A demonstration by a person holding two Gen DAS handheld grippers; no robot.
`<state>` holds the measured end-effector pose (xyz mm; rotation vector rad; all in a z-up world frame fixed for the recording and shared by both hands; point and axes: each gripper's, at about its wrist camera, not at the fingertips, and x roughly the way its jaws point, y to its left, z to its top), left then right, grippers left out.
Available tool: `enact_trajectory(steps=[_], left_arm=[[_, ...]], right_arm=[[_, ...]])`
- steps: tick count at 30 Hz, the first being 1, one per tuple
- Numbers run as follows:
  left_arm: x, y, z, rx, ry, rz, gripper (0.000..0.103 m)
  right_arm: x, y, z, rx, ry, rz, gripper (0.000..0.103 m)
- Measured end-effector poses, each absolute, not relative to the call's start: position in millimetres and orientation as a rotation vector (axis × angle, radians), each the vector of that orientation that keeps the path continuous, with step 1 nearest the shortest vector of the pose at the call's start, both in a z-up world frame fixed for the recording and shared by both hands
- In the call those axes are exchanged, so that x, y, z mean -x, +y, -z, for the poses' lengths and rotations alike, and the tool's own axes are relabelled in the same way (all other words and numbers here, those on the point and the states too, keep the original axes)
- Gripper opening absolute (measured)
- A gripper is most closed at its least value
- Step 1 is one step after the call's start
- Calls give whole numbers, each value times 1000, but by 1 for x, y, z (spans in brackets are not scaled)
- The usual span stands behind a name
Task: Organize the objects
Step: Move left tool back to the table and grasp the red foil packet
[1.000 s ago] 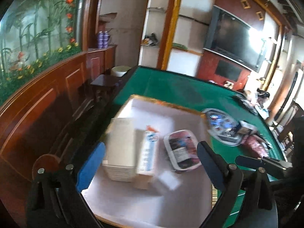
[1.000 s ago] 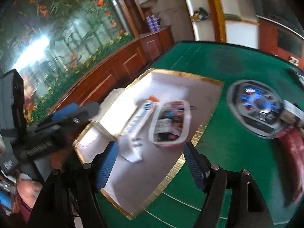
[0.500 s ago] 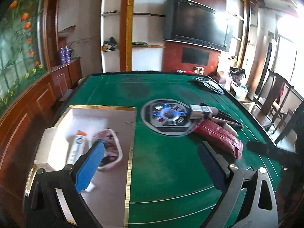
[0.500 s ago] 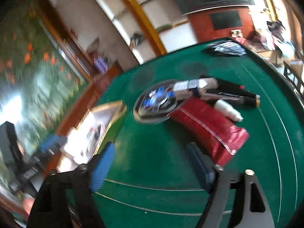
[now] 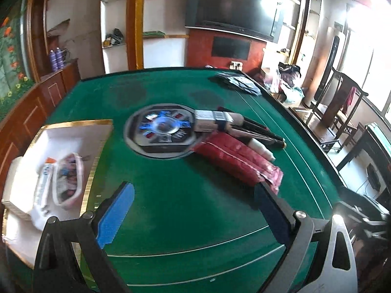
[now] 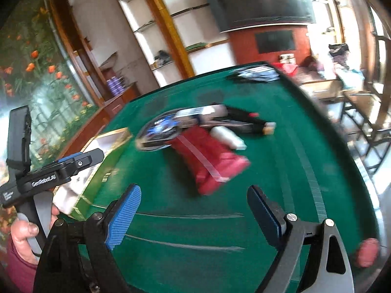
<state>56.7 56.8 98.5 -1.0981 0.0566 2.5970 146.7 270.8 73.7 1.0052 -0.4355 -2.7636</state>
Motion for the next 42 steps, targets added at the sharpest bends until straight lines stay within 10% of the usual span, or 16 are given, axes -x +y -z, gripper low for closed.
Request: enact_trajectory(steps=[24,42], left_arm=[[-7,113,-43,1384,-171,-2556,98],[59,189,-16,1426,200,-2898,100]], right_arm=[[-185,391,-48,-985,-841,2819,93],[-172,391,-37,-1046,-847,2797,93]])
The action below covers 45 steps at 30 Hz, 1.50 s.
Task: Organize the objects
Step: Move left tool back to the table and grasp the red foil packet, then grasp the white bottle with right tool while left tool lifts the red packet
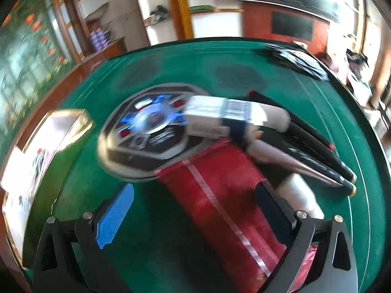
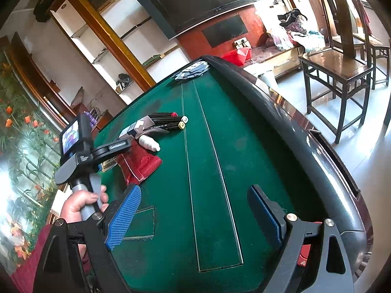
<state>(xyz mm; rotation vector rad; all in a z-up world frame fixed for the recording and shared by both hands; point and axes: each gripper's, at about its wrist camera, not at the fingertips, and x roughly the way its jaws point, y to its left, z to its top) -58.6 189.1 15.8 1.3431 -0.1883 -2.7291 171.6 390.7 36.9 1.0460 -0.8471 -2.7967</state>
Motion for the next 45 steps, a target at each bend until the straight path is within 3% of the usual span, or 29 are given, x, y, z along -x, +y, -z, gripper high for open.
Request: enact_trajectory(steps=[4,7,9,12,17,23,26,28,29,30,38,45], left_arm=[[53,208,2,-1558,-231,2810,101],[41,200,-6,-1529,-262,2891,92],[35,191,-12,-1568,-272,2909,77],[21,172,-19,-1596,-340,2924,66],[11,137,-21,-1659,-285,2925,70],[27,146,-4,-1618,-301,2939,89],[33,148,0,-1610,-271,2976,90],[31,145,-1,-1599,-265,2996,76],[28,142,-4,-1575,-282,3016,59],[27,139,-6,-1591,-269,3028,56],[2,69,-21,-1689,63,3079,52],[-26,7,-48,-1598,137,3108,52]], right_arm=[[-167,389,-39,-1046,-850,2794,93],[-164,383,-43,-1046,-815,2802,93],[-164,379,-45,-1047,-794,2809,93],[-161,375,-46,-1054,-774,2811,93],[-153,368,-45,-1076,-761,2796,92],[-140,351,-51,-1082,-729,2769,93],[-140,344,-54,-1090,-696,2772,93],[-139,339,-56,-1099,-673,2782,93],[-139,337,-56,-1108,-662,2784,93],[-137,335,-57,-1116,-651,2783,93],[-94,292,-58,-1197,-376,2733,92],[-28,247,-46,-1283,-113,2701,87]])
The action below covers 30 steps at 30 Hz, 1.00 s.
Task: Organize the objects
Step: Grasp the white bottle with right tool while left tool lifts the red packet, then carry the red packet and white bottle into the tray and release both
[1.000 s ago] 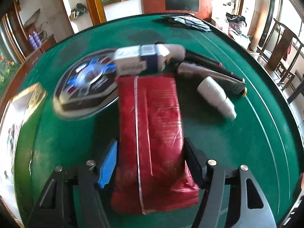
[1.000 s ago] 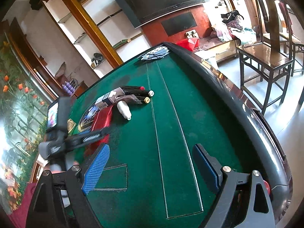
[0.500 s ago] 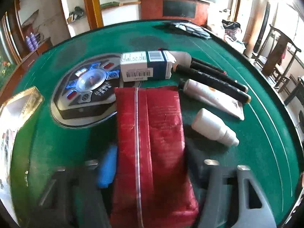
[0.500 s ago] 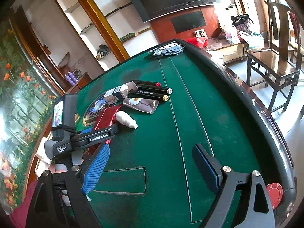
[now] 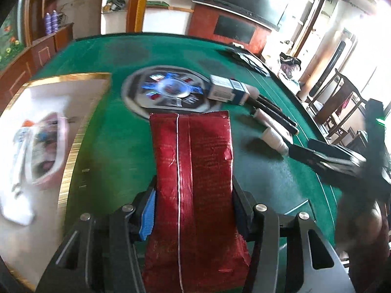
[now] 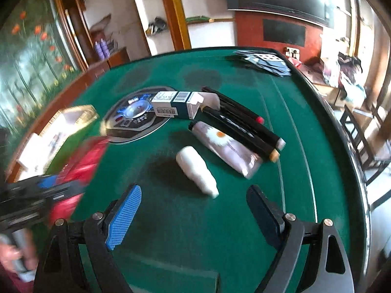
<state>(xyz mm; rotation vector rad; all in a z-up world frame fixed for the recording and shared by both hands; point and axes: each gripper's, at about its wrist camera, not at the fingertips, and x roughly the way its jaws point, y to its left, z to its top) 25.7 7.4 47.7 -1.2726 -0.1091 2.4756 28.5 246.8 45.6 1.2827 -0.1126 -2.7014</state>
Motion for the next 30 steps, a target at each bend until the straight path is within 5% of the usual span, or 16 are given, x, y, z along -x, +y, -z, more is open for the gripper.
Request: enact_trajectory(steps=[9,30], left_arm=[[-45,-65,-71,1205,-65,-2622,52],[-61,-170,-62,1281,-202,-2757,52]], right_arm=[[19,215,-12,-1436,67,2691,27],[8,110,-82,-1234,-104,2480,27]])
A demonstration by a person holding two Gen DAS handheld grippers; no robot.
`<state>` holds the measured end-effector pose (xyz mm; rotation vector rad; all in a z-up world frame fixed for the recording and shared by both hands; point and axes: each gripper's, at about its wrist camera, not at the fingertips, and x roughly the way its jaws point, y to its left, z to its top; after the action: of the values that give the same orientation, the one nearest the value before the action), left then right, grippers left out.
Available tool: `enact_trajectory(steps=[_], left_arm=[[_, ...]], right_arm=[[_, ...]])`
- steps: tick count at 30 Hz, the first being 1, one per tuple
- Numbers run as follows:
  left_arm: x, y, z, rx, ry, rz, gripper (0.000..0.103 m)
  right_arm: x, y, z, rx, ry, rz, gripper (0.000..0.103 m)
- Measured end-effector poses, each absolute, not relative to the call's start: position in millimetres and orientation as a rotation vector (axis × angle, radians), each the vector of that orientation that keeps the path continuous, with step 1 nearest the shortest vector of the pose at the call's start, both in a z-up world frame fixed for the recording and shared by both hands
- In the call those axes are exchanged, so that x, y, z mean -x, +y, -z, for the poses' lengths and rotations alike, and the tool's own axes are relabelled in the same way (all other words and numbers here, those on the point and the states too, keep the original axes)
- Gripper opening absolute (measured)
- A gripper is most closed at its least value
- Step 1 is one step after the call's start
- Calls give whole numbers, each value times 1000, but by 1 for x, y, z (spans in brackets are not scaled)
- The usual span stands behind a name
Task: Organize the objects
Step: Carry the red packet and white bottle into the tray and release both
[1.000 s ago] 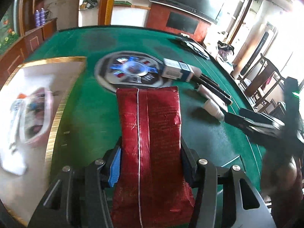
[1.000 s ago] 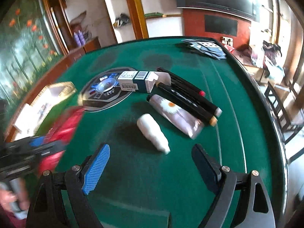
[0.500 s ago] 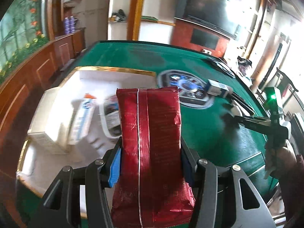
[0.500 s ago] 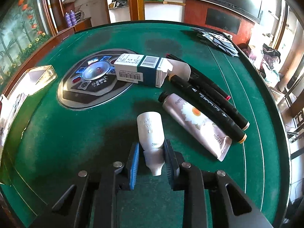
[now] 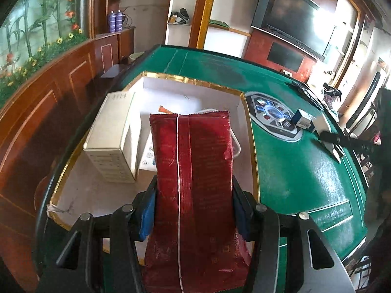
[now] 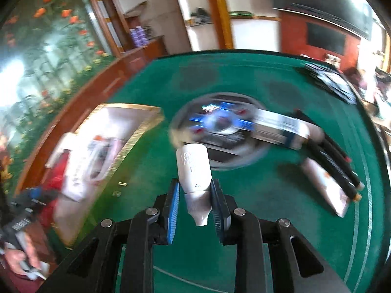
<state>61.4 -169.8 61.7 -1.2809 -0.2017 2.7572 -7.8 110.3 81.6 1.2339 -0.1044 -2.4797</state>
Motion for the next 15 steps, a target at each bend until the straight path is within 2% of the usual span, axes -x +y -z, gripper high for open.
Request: enact_trajectory(steps=[6,15], left_arm=[[-50,-166,-53,1299,-148,-2755,52],[-22,-170,-49,1282,-112,-2765,53]], right_arm=[[24,37,-89,-1215,-47,2386,27],[68,-44,-66,-1290,91,2360,27]])
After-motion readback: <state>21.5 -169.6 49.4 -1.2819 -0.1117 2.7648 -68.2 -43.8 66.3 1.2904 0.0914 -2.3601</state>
